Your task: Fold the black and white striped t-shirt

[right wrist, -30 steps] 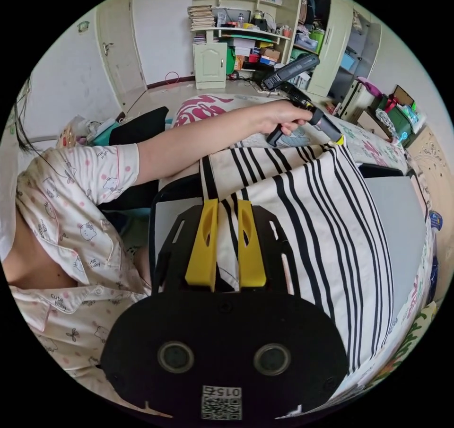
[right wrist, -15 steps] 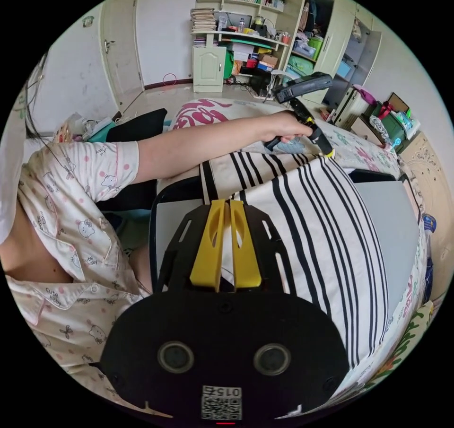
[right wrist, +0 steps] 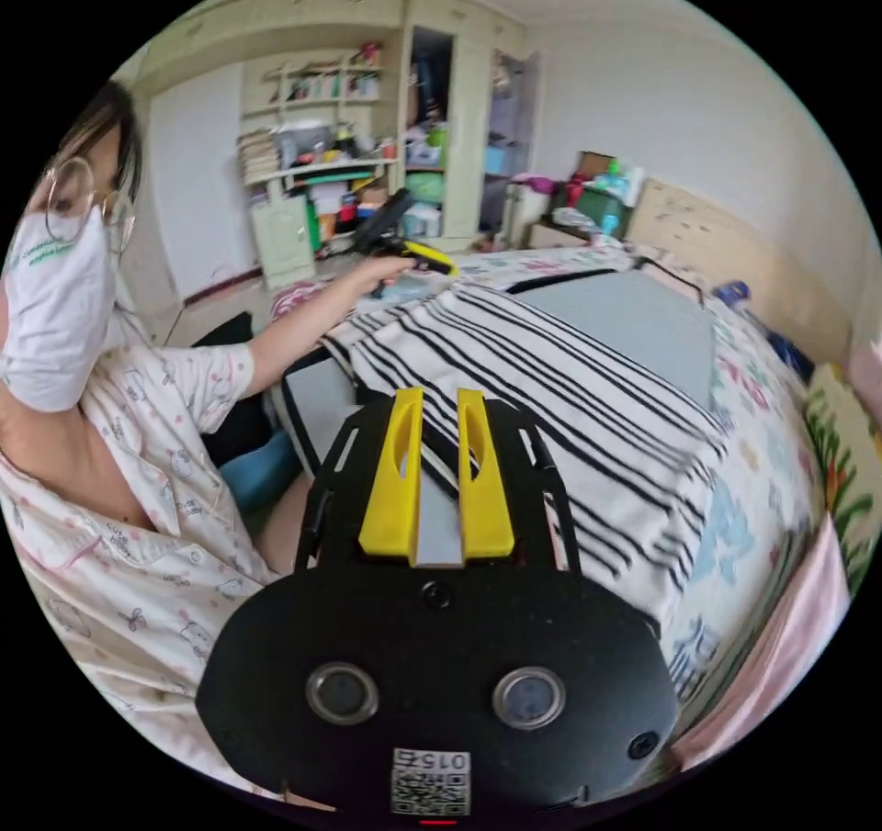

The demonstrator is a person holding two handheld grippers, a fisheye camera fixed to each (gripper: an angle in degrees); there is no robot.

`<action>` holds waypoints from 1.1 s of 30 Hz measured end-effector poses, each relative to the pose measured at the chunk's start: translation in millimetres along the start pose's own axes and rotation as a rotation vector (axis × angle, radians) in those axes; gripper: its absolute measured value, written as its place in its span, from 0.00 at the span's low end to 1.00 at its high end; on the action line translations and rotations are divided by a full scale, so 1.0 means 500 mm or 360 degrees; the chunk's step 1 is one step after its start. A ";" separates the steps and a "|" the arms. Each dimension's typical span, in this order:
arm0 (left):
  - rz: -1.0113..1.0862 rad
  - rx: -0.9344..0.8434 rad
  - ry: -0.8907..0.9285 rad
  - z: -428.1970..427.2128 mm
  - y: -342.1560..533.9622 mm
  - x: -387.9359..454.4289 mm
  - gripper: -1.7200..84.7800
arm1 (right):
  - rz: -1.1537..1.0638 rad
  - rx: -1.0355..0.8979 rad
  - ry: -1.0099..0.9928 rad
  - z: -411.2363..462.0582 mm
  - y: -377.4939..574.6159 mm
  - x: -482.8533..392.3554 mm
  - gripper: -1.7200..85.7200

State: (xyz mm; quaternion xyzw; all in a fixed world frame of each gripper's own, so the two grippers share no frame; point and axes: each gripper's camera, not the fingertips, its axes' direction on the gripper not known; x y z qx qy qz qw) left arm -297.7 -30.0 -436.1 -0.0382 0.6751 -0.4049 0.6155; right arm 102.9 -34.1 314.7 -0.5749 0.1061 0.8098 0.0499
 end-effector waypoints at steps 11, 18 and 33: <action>0.0346 0.0272 0.0526 -0.067 0.034 0.177 0.10 | 0.0772 0.0142 0.0555 -0.214 0.178 0.255 0.14; 0.0474 0.0276 0.0788 -0.031 -0.037 0.330 0.10 | 0.0653 0.0085 0.0582 -0.180 0.094 0.322 0.13; 0.0623 0.0013 0.1001 0.215 -0.287 0.676 0.12 | 0.0661 0.0250 0.0664 -0.279 -0.002 0.391 0.03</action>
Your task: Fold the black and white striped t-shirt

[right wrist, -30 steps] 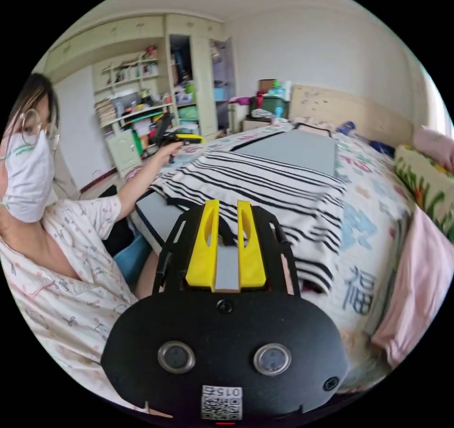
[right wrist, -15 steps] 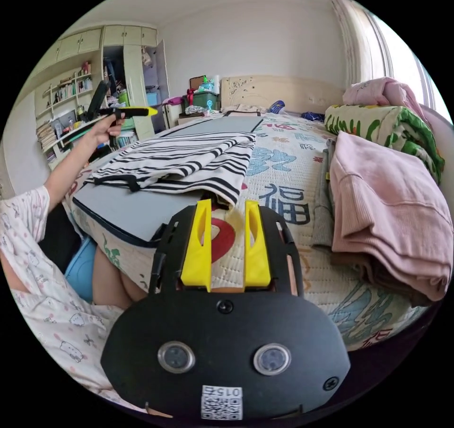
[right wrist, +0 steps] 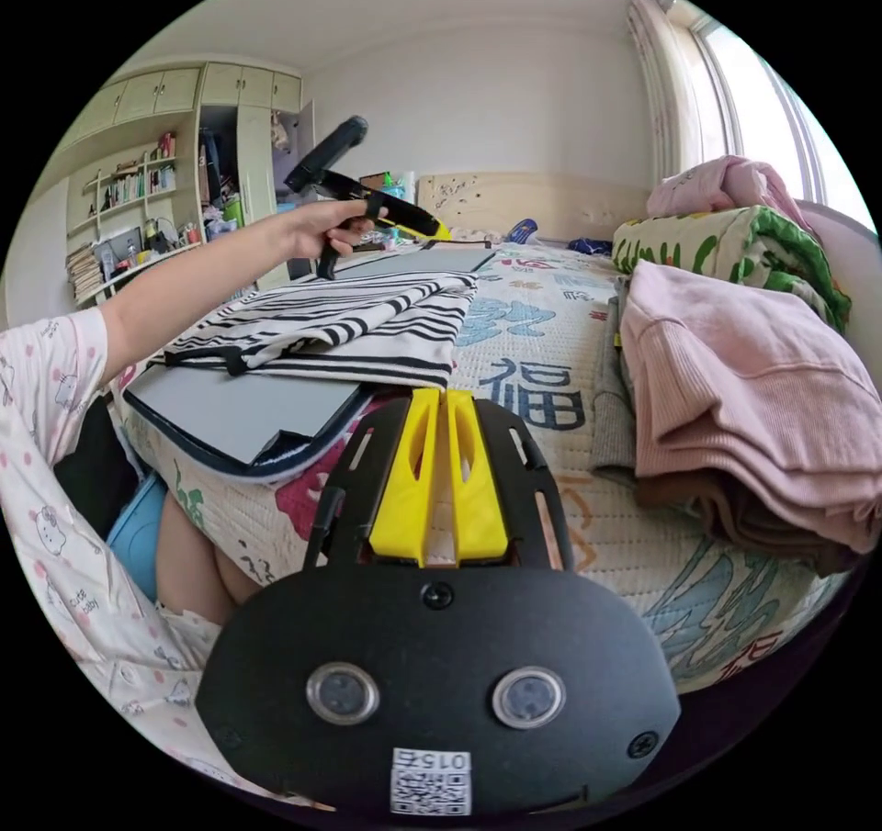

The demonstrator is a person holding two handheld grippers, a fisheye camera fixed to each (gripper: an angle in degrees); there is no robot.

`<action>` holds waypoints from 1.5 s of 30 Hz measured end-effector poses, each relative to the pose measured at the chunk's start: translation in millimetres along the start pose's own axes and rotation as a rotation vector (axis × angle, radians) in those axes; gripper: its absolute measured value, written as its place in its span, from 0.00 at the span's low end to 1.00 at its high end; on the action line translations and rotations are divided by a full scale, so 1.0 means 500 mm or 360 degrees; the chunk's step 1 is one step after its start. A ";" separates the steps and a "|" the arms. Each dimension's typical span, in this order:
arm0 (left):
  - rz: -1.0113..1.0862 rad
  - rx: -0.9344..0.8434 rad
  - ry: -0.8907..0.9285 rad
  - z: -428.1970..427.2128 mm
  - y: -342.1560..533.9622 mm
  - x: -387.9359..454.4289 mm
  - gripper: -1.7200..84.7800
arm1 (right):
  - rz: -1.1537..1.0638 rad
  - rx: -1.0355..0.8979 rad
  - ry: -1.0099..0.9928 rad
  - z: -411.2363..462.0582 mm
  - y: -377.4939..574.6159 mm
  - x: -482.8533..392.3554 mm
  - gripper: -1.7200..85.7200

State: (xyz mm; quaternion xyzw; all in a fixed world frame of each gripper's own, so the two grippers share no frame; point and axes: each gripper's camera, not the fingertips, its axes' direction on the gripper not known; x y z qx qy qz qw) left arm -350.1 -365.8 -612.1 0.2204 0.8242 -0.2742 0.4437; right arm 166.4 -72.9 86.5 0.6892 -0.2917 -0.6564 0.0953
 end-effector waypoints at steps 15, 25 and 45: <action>-0.0148 -0.0506 -0.0414 0.245 -0.149 -0.136 0.03 | 0.0053 0.0165 -0.0094 -0.126 -0.029 0.096 0.02; -0.0244 0.0148 -0.0087 0.008 -0.193 -0.169 0.02 | 0.0258 0.0563 0.0133 -0.398 0.021 0.239 0.02; -0.0723 0.0538 0.0306 -0.427 0.330 -0.820 0.02 | -0.0377 0.0345 -0.0823 -0.339 0.107 -0.276 0.02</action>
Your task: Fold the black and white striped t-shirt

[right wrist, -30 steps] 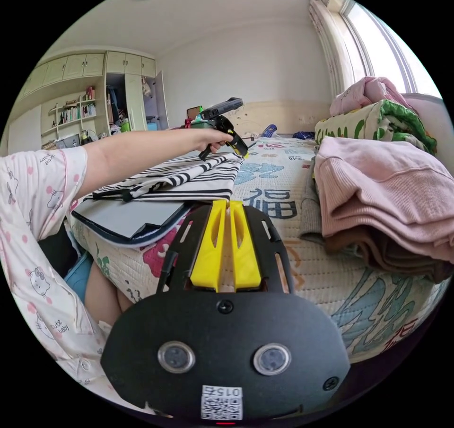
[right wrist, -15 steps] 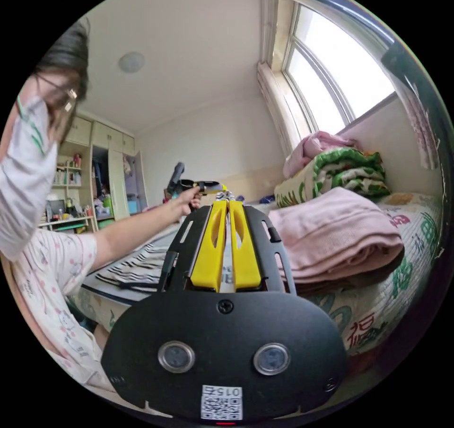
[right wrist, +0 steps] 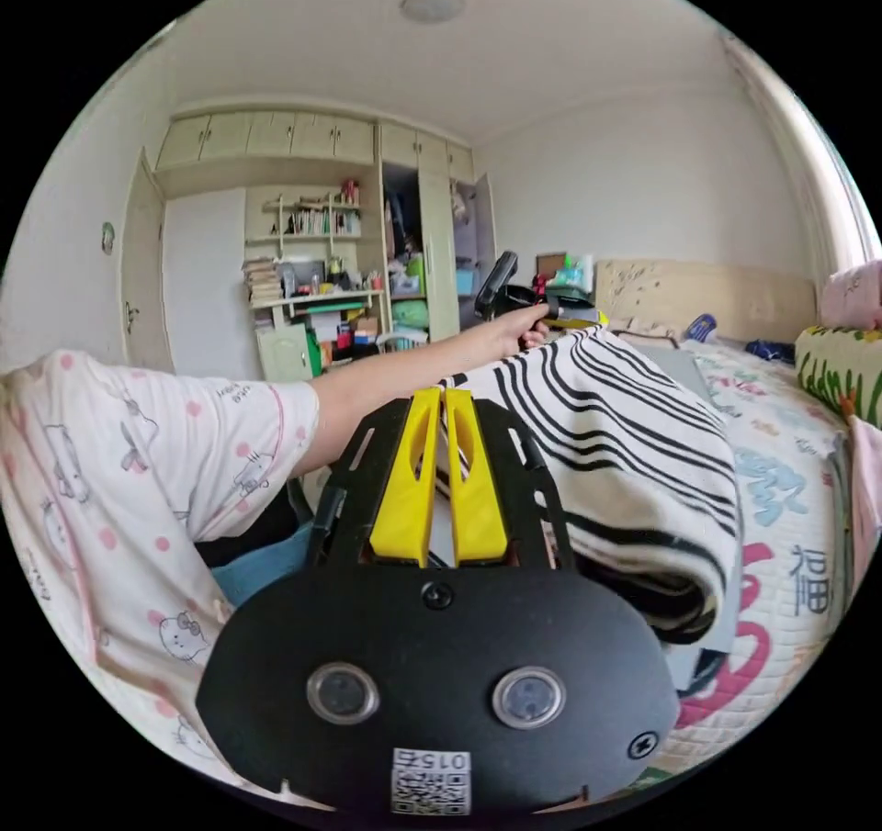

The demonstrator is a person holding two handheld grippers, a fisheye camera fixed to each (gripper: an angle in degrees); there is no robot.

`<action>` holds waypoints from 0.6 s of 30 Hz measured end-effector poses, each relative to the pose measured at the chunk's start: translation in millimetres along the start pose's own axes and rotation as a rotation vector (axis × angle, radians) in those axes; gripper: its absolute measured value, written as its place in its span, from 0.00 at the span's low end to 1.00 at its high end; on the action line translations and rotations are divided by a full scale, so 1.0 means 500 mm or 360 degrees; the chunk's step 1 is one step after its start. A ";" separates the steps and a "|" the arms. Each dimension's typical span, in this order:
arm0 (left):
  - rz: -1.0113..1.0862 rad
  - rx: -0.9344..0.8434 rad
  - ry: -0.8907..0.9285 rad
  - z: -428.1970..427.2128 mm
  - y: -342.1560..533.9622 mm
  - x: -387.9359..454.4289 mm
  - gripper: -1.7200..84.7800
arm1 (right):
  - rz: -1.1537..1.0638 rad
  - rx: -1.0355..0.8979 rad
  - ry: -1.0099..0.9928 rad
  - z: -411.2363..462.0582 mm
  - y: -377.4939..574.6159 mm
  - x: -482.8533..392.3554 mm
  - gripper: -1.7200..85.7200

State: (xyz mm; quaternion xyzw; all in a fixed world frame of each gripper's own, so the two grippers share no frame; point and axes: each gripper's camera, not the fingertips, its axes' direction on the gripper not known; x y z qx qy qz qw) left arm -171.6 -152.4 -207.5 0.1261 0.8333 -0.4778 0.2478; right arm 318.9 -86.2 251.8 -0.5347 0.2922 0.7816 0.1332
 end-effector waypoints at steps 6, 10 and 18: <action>-0.0119 -0.0068 -0.0198 -0.005 0.021 -0.101 0.02 | -0.0023 -0.0206 -0.0034 0.102 0.083 -0.052 0.02; -0.0208 -0.0047 -0.0191 -0.015 0.015 -0.121 0.08 | -0.0001 -0.0247 -0.0014 0.134 0.133 -0.068 0.02; -0.0074 -0.0314 -0.0256 0.079 0.045 -0.108 0.06 | -0.0027 -0.0300 0.0063 0.191 0.217 -0.093 0.03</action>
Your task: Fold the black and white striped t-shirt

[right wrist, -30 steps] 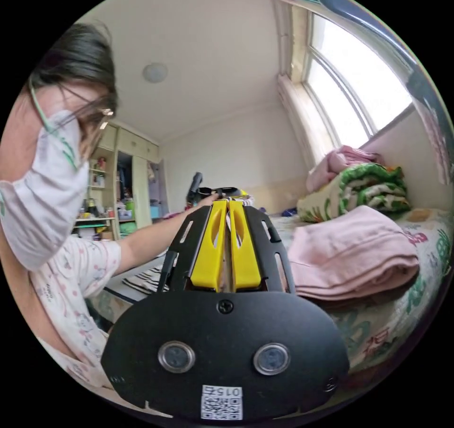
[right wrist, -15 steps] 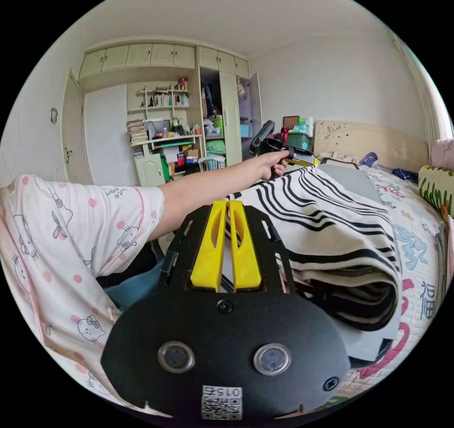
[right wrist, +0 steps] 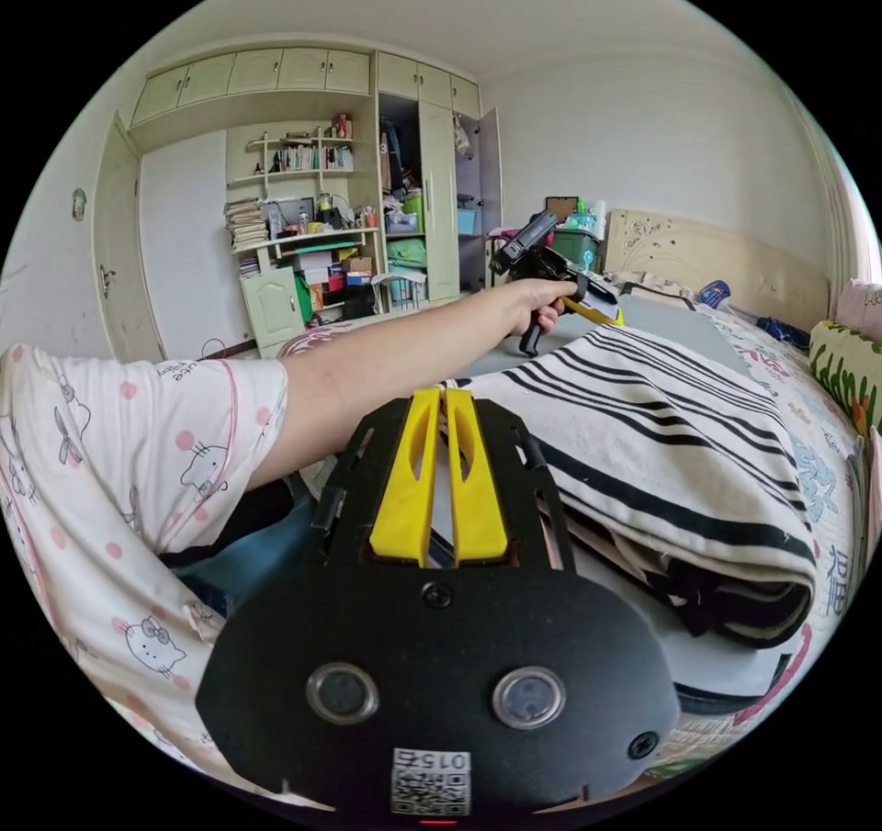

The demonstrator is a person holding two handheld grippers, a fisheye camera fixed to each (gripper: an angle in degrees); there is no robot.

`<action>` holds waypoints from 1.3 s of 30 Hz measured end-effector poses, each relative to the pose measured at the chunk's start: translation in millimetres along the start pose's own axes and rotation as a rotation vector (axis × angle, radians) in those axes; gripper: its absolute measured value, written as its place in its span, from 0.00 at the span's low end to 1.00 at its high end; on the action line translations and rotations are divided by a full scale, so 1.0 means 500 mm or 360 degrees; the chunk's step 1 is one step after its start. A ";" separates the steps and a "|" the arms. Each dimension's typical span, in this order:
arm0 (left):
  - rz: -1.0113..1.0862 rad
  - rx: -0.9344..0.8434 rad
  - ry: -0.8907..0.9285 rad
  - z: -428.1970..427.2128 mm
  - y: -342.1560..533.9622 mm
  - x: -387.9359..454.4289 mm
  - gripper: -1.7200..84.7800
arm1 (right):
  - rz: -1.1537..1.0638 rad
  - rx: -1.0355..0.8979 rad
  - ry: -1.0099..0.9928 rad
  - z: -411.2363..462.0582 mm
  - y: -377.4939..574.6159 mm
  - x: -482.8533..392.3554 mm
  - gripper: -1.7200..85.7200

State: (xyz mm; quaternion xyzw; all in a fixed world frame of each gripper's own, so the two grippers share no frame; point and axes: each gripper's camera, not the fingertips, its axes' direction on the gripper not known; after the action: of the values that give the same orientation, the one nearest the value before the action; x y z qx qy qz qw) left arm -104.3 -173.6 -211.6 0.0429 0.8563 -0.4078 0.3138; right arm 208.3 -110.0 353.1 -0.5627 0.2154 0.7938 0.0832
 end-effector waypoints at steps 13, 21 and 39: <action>0.0308 -0.0051 -0.0522 0.079 0.108 0.148 0.09 | -0.0214 -0.0110 -0.0258 -0.004 0.107 -0.006 0.11; 0.0803 0.0274 0.0005 -0.130 0.401 0.358 0.09 | -0.0106 0.0150 0.0271 -0.200 0.248 0.135 0.11; 0.0505 0.0260 -0.0726 0.007 0.969 0.464 0.12 | 0.0076 -0.0031 0.0580 0.009 0.287 0.160 0.11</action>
State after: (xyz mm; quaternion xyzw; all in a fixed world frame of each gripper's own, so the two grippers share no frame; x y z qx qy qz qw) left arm -128.5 103.0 -671.3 0.1087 0.7106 -0.4203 0.5536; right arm 122.5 -244.9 315.7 -0.6927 0.2326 0.6825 0.0183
